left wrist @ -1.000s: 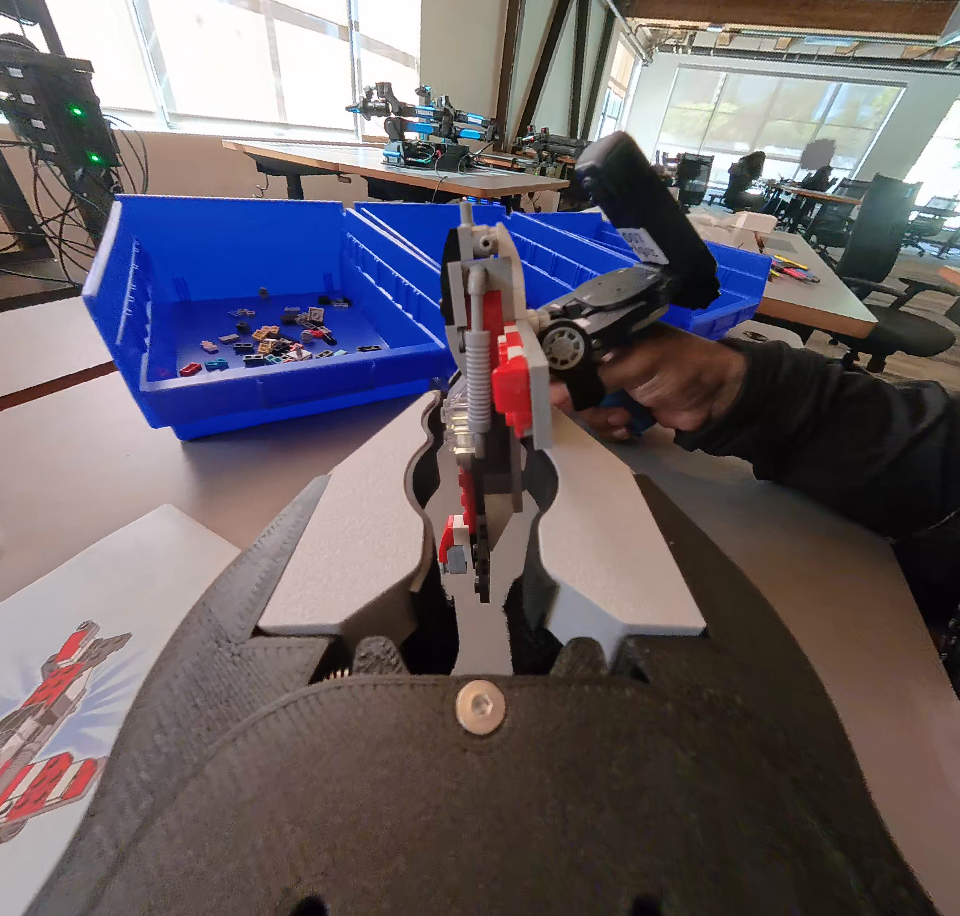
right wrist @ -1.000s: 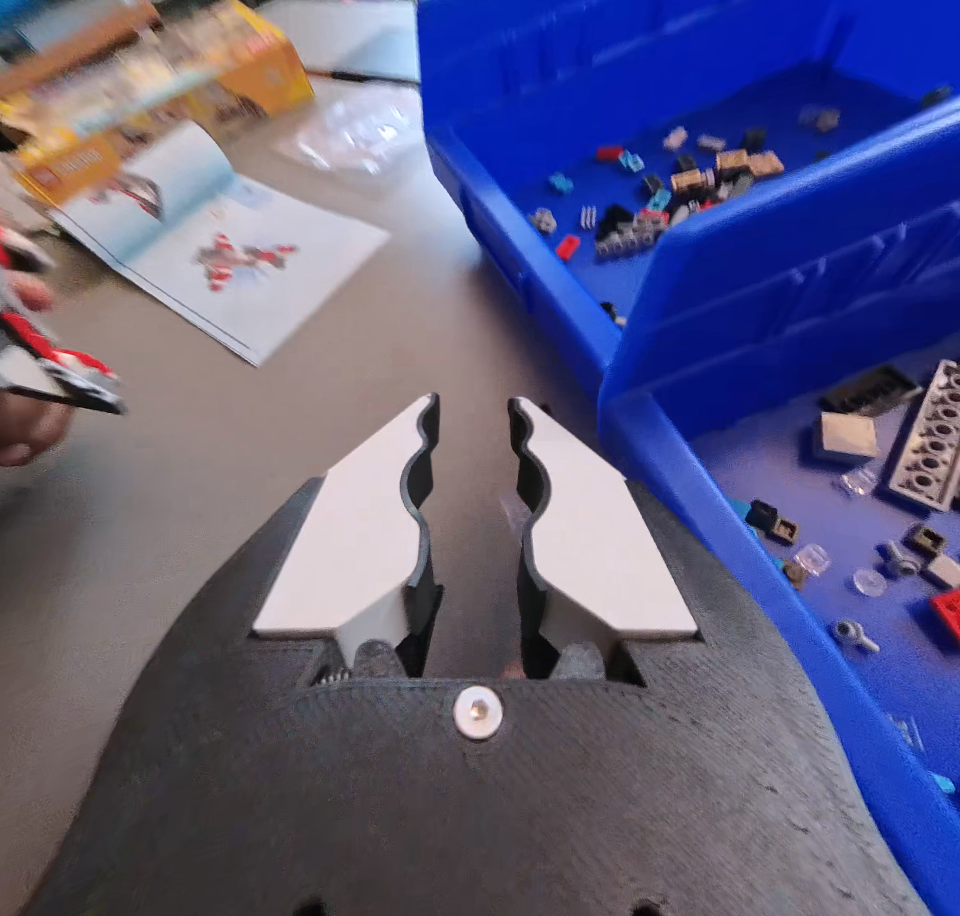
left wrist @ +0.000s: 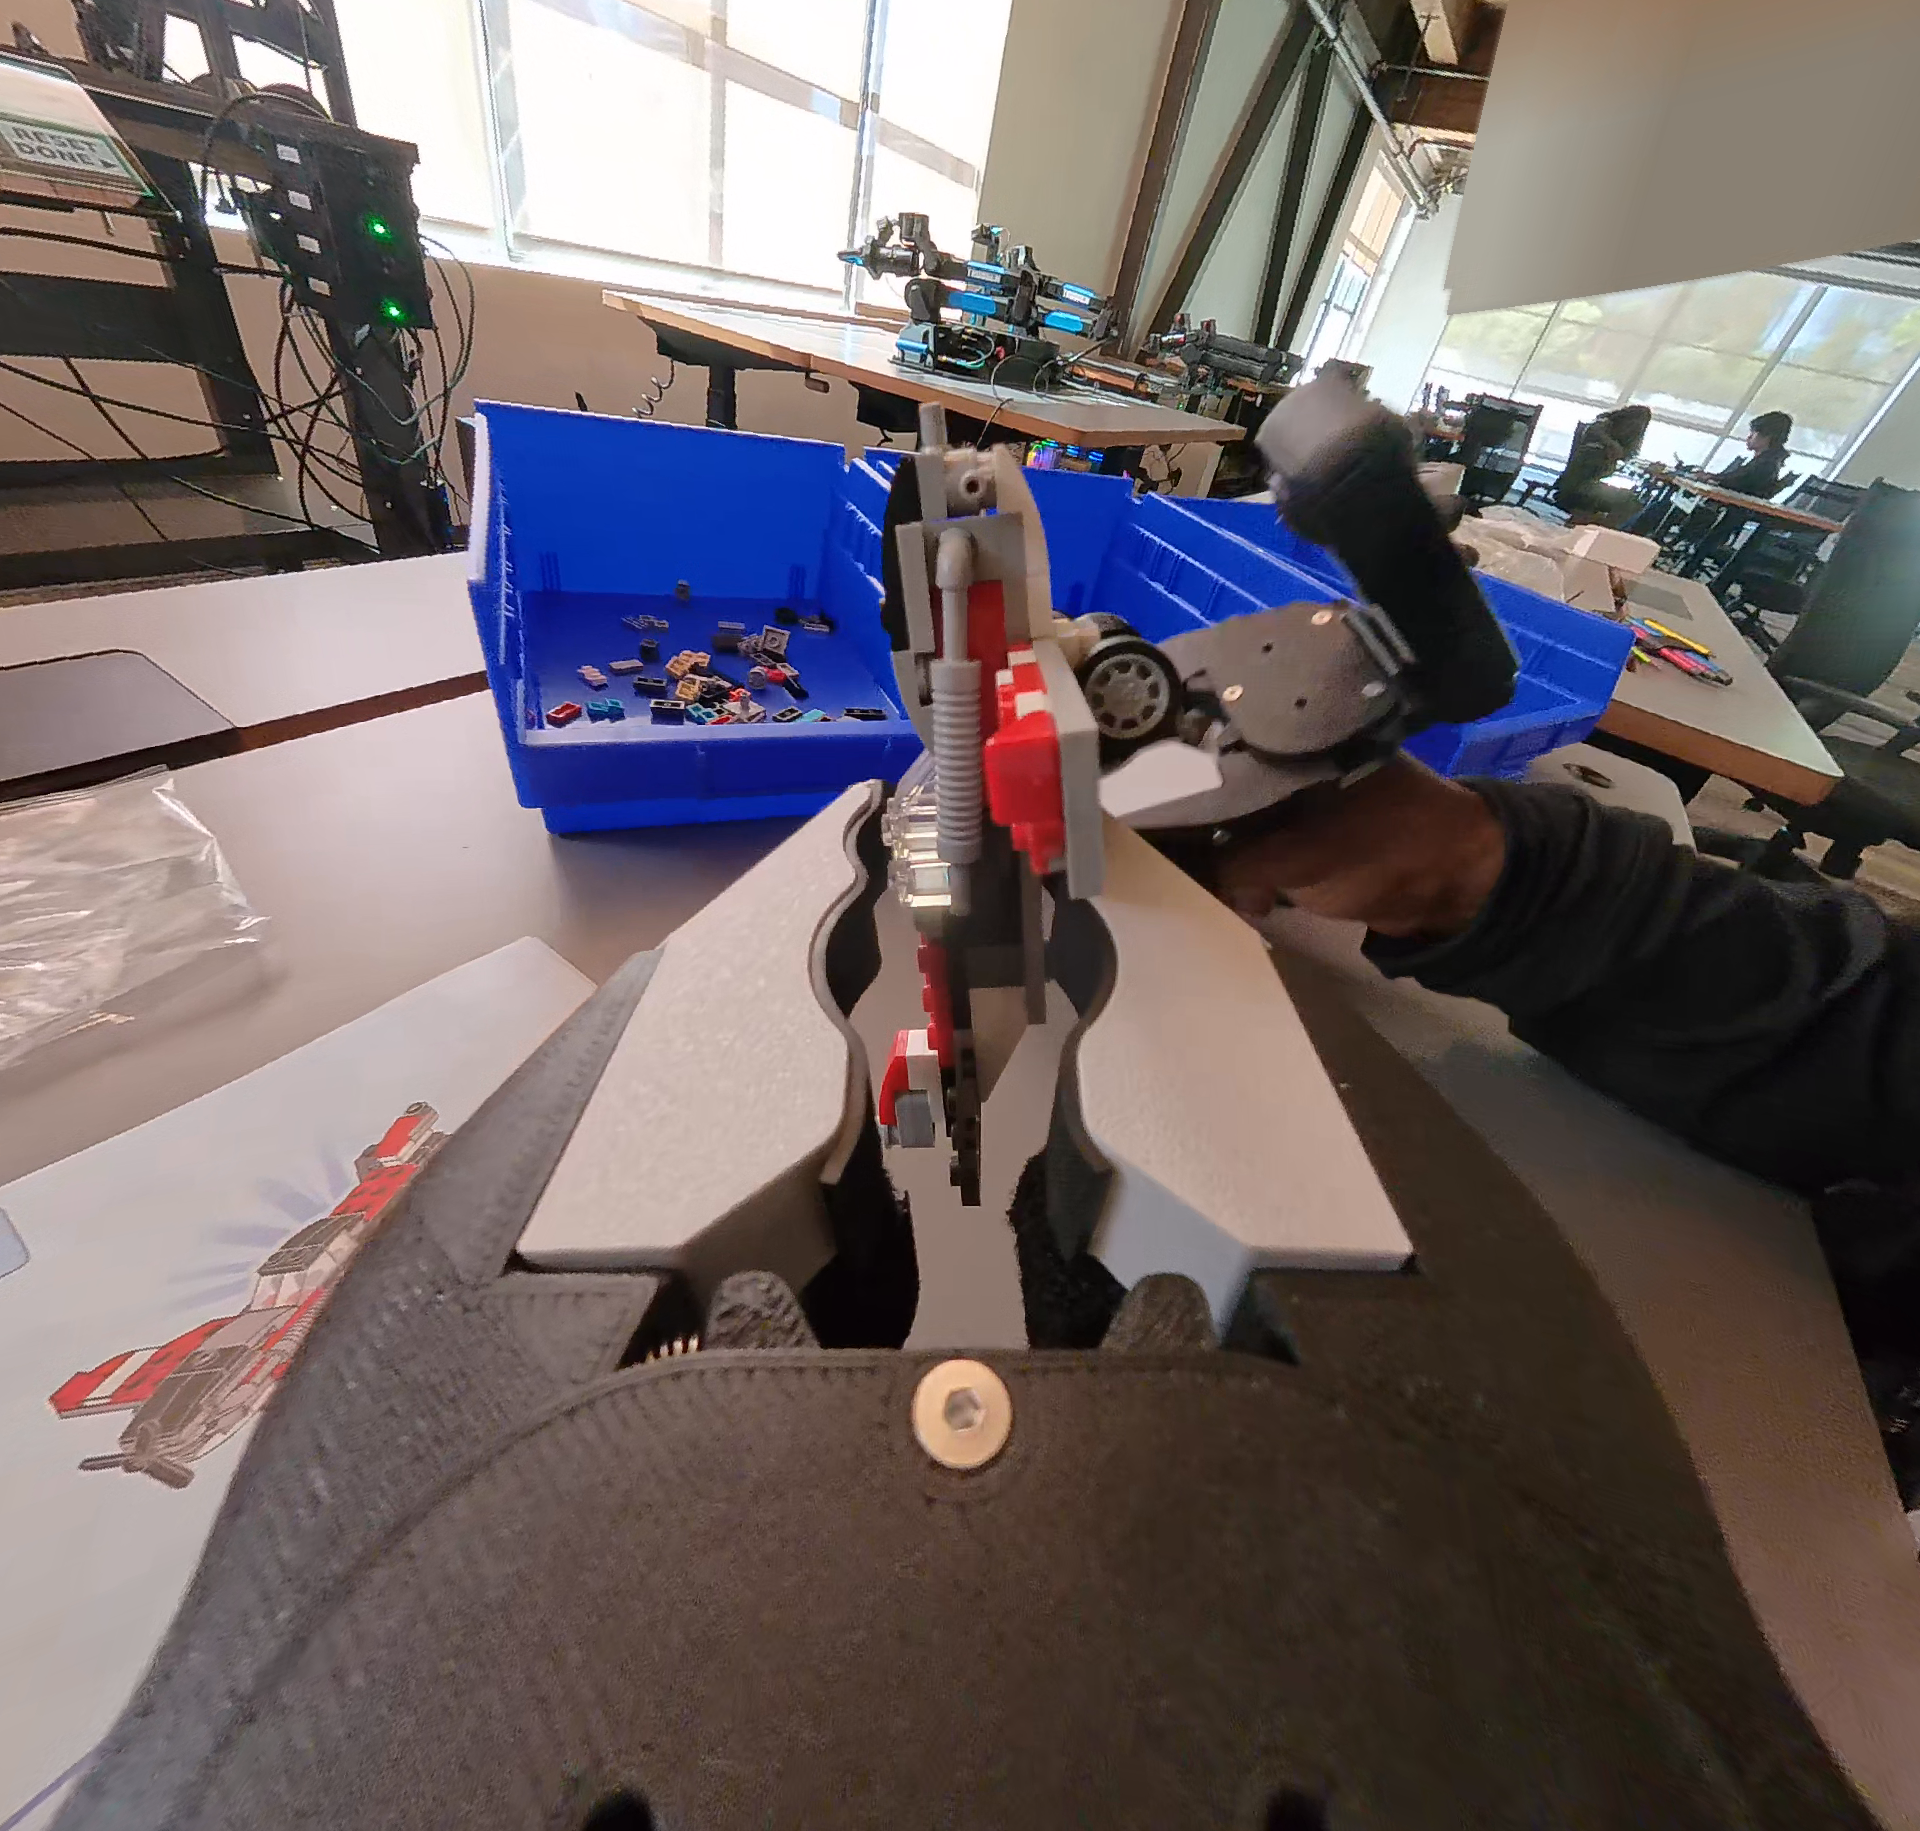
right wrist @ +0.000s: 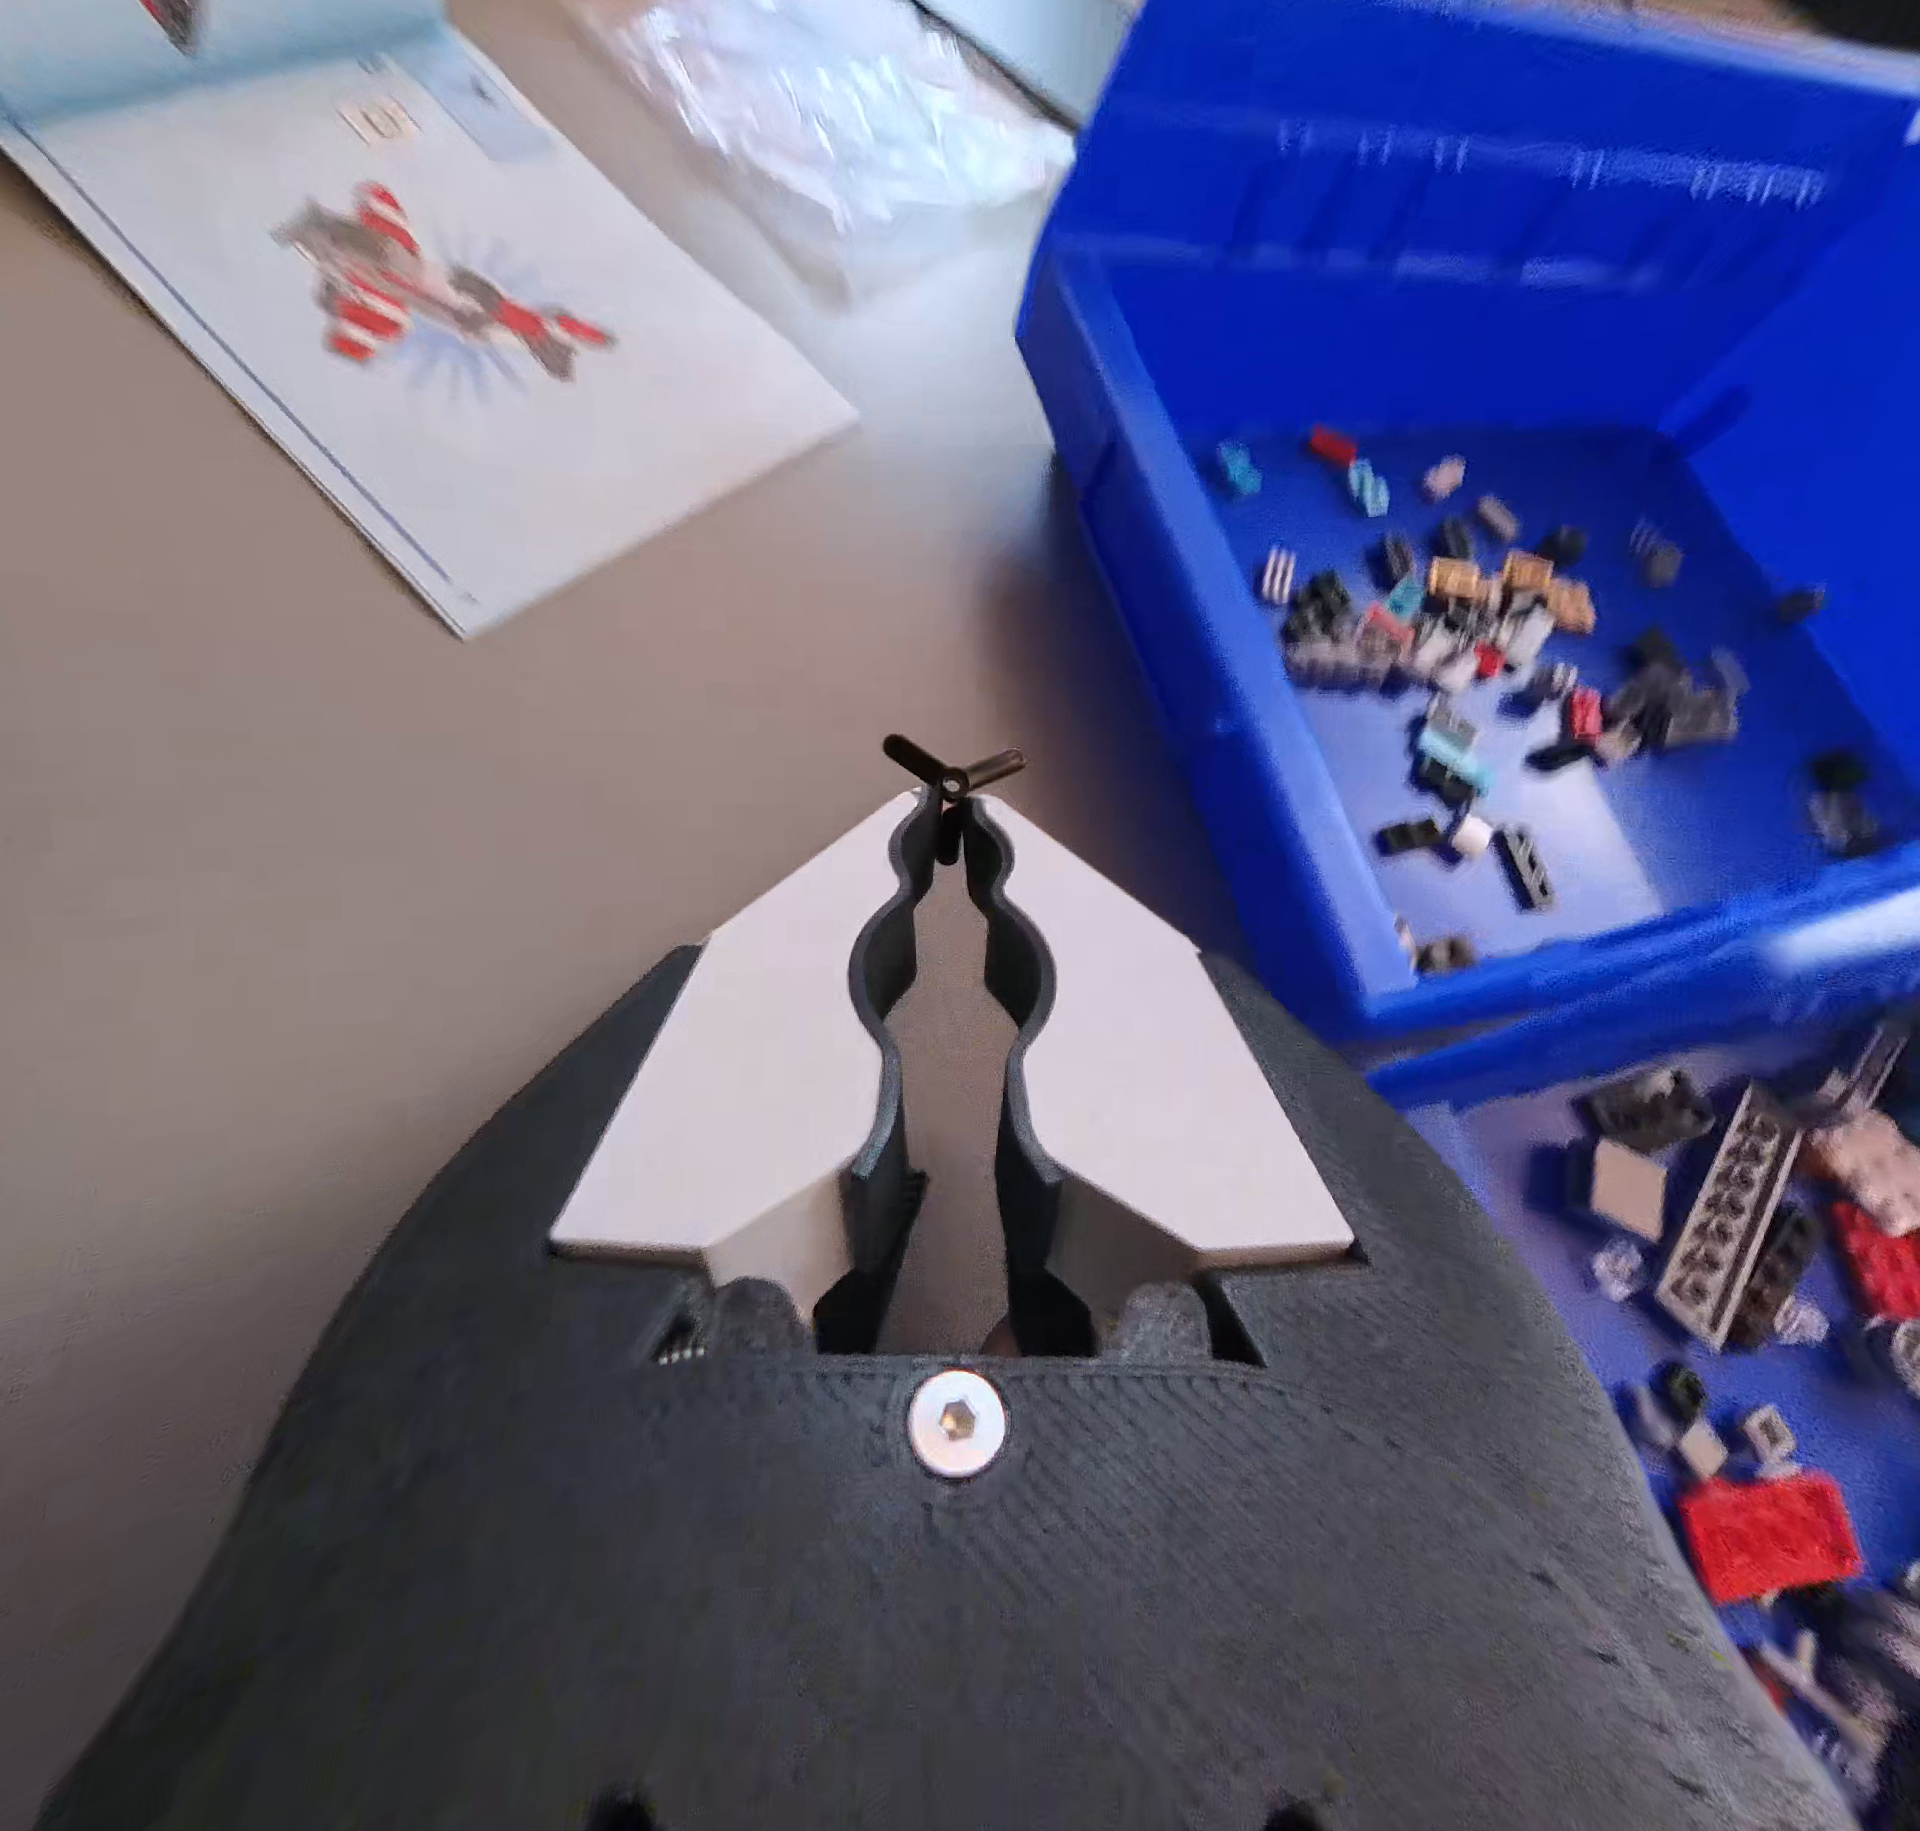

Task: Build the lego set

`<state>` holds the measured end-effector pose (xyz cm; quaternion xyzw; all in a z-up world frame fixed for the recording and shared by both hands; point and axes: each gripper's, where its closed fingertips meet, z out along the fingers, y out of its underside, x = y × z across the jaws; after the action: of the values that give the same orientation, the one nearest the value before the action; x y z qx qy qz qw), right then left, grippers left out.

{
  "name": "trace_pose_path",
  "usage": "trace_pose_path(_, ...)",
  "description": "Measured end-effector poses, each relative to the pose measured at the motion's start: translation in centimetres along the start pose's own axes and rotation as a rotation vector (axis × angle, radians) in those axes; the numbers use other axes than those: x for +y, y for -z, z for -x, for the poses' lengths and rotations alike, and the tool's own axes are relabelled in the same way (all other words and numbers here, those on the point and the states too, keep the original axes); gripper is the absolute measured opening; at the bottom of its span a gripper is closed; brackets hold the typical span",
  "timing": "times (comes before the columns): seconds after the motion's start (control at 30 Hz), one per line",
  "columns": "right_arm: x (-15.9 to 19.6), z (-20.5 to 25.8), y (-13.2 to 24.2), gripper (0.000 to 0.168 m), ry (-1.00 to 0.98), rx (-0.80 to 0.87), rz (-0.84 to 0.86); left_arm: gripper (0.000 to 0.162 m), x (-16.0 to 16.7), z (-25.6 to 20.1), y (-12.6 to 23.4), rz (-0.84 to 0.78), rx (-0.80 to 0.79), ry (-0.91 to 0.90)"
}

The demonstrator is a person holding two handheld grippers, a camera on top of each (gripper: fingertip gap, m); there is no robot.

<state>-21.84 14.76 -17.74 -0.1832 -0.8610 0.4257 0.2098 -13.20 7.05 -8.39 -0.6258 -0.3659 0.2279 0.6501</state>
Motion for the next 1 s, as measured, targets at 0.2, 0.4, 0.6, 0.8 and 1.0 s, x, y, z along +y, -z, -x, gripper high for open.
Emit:
trace_pose_path(0.2,-8.7,0.7,4.1,0.004,0.118,-0.093,-0.218,0.026,-0.4,0.1,0.4,-0.001,-0.006,-0.022)
trace_pose_path(0.4,-16.8,5.2,8.8,0.005,0.316,-0.298,-0.387,0.026,-0.5,-0.4,0.4,0.012,-0.005,-0.088)
trace_pose_path(0.6,-18.4,8.1,10.3,0.005,0.297,-0.389,-0.437,0.026,-0.5,-0.7,0.5,0.015,-0.009,-0.146)
trace_pose_path(0.8,-17.2,8.8,9.9,0.005,0.295,-0.426,-0.366,0.026,-0.9,-1.1,0.6,-0.005,-0.009,-0.189)
trace_pose_path(1.0,-16.3,9.2,10.8,0.005,0.283,-0.478,-0.362,0.026,-0.7,-1.8,0.3,0.007,-0.007,-0.270)
